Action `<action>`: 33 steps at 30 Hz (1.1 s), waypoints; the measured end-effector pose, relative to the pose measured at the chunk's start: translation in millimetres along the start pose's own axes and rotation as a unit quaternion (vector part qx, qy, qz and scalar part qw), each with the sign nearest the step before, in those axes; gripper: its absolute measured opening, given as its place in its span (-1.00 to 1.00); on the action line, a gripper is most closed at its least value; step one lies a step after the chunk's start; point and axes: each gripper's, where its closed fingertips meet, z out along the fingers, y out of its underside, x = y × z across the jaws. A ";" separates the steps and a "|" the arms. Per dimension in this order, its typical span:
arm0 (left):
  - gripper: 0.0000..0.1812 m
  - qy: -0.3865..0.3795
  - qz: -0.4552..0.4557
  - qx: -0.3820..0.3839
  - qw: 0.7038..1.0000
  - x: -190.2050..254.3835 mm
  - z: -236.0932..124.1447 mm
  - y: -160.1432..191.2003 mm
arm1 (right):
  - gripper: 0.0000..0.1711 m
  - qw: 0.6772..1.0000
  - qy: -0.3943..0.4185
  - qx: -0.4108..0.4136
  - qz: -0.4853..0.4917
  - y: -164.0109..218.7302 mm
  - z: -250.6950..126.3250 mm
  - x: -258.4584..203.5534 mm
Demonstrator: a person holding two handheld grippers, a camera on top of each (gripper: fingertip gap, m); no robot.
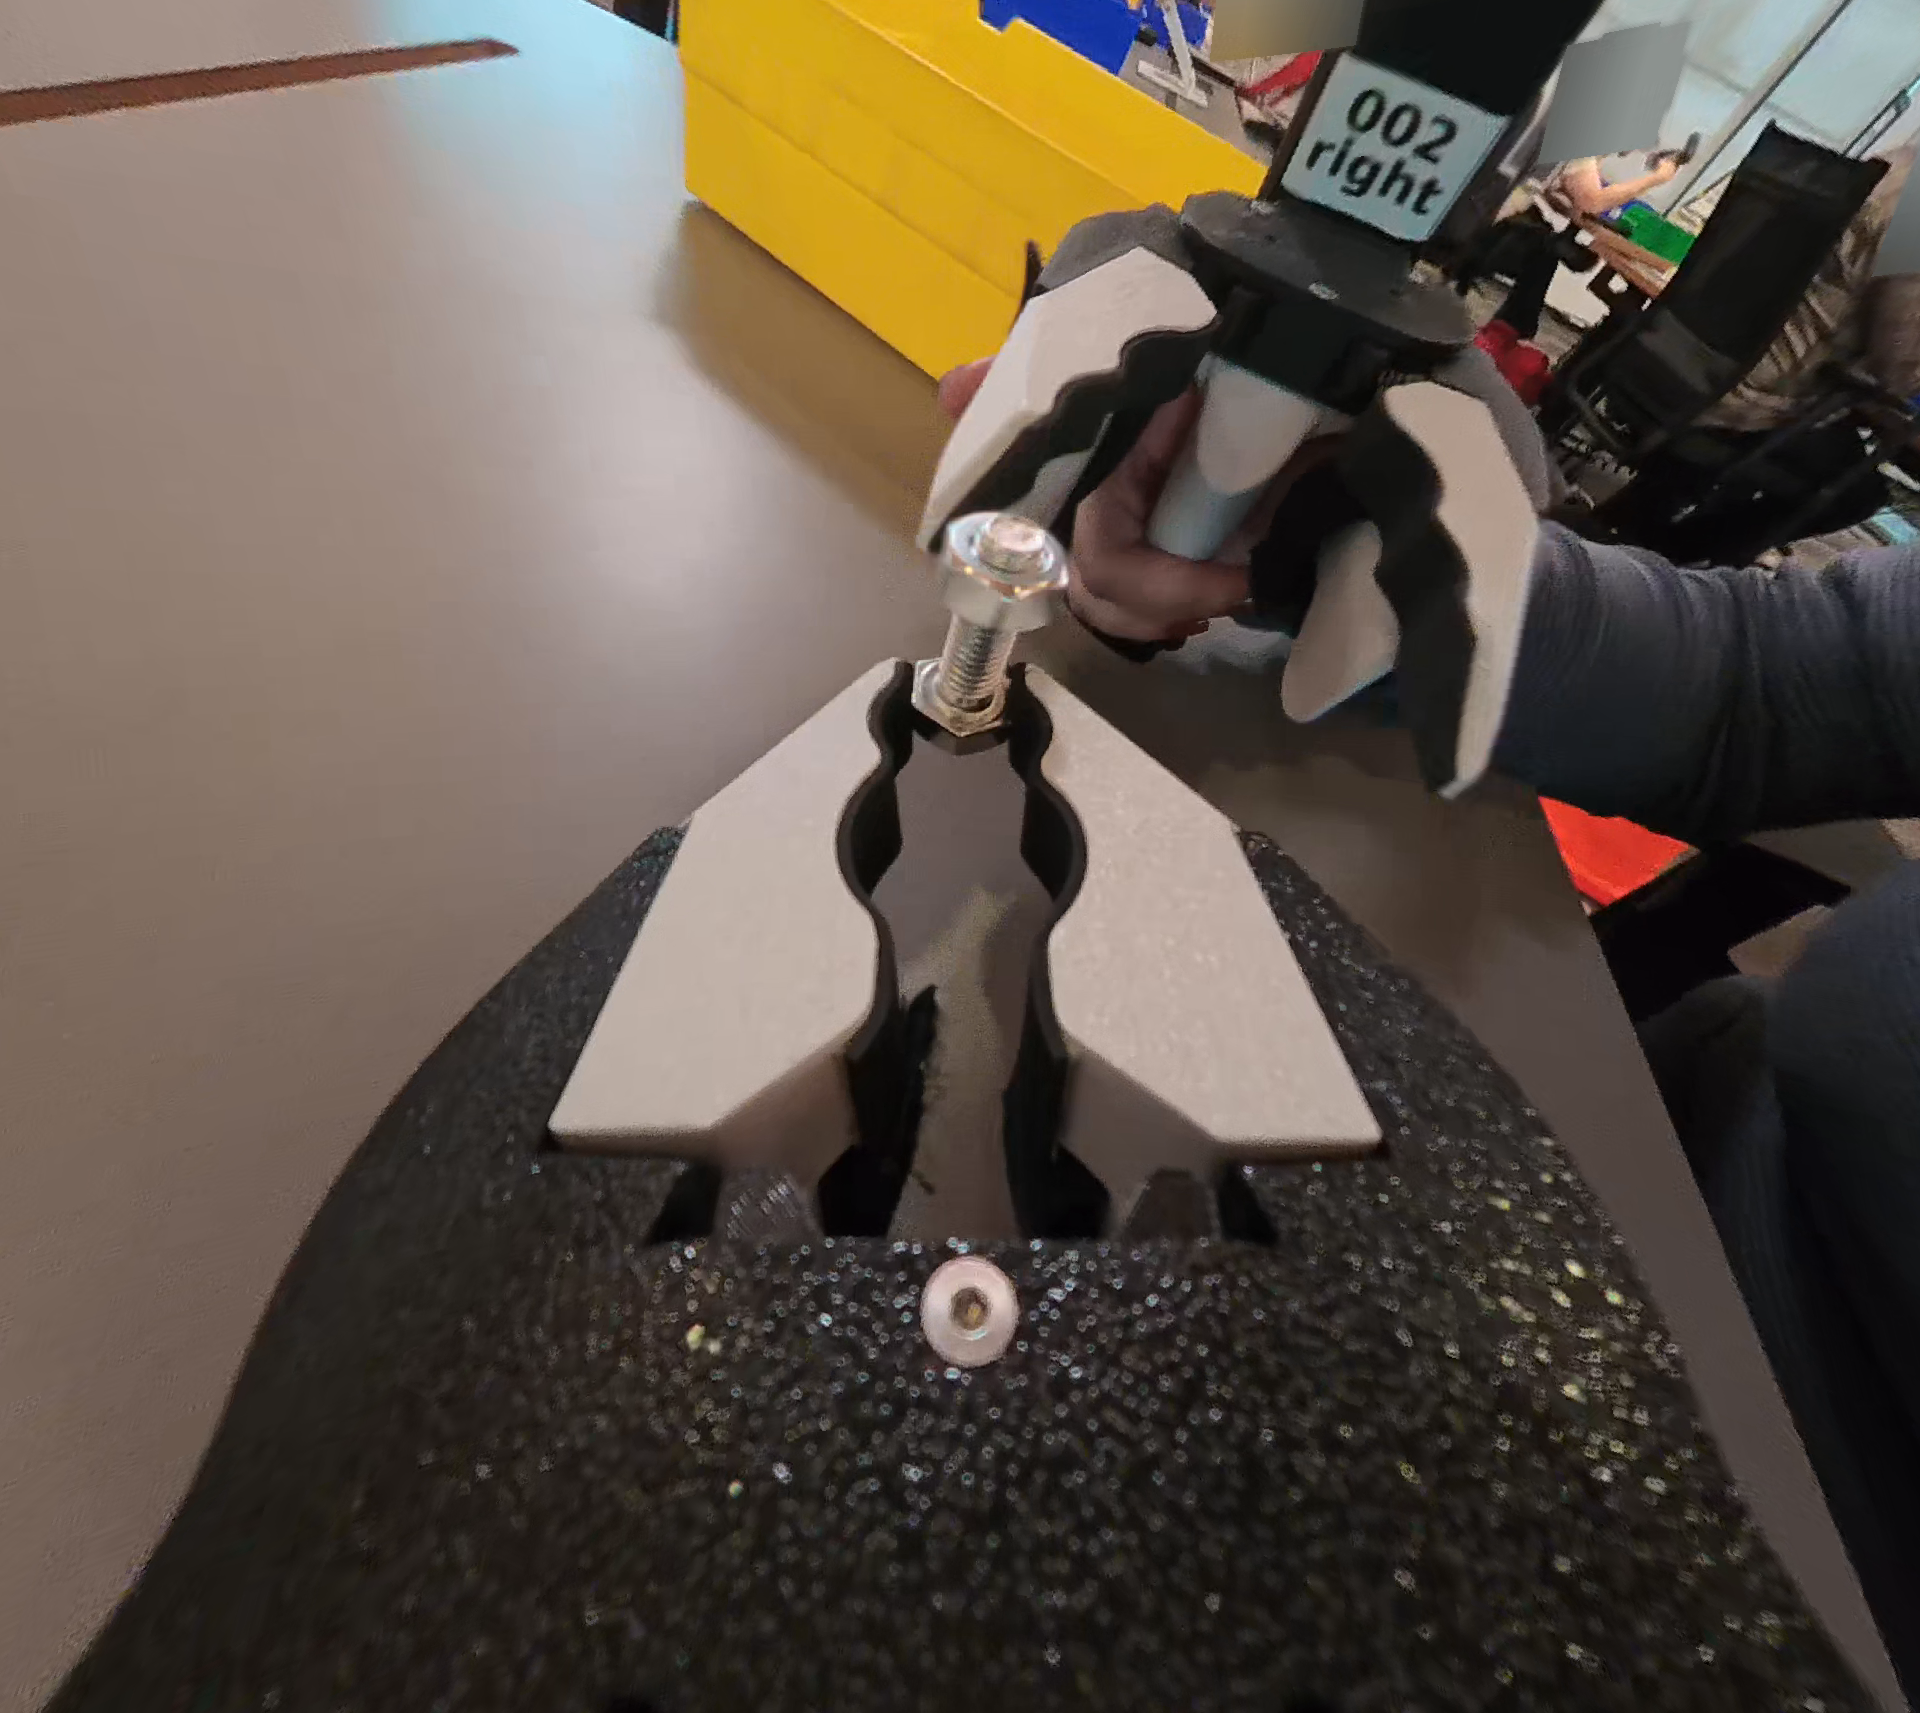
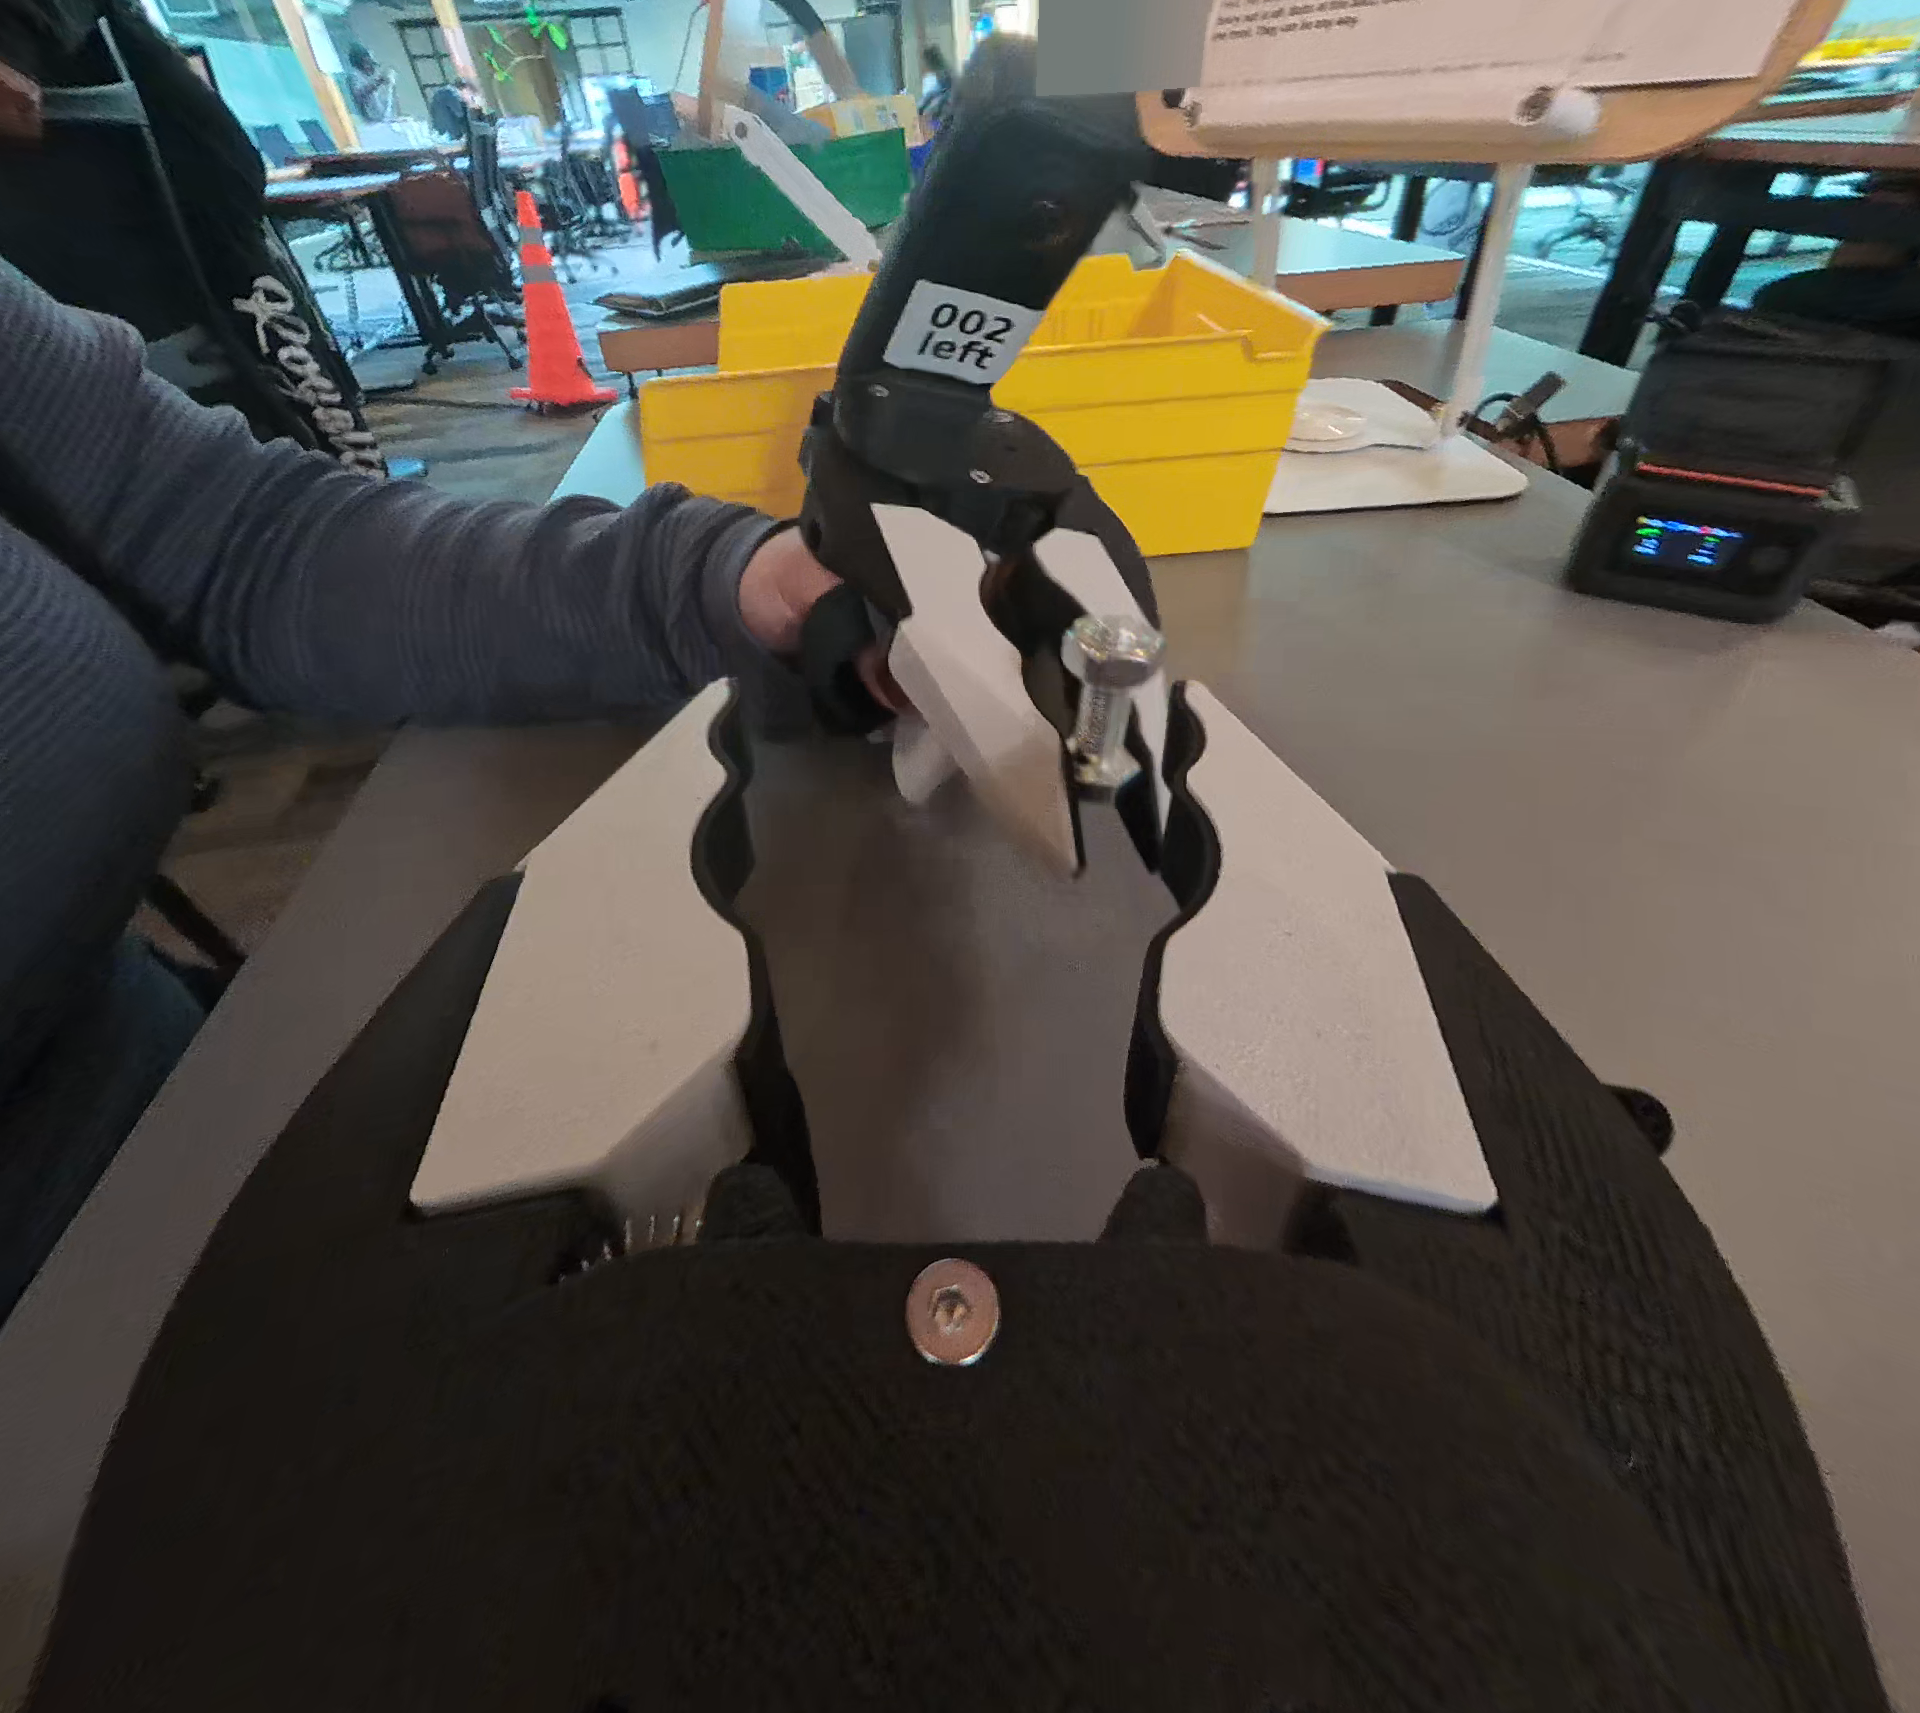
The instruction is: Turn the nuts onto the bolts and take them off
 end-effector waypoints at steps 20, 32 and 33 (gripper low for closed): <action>-0.82 0.025 0.014 -0.023 0.999 15.5 10.4 5.0 | -0.03 1.000 -0.015 0.001 -0.015 2.3 15.3 -11.6; -0.82 0.017 0.018 -0.021 0.999 10.9 3.7 4.2 | -0.04 1.000 -0.022 -0.009 -0.007 2.1 8.5 -11.3; -0.82 0.013 0.015 -0.014 1.000 7.7 -0.8 1.4 | -0.12 1.000 -0.025 -0.006 0.006 1.0 1.7 -8.6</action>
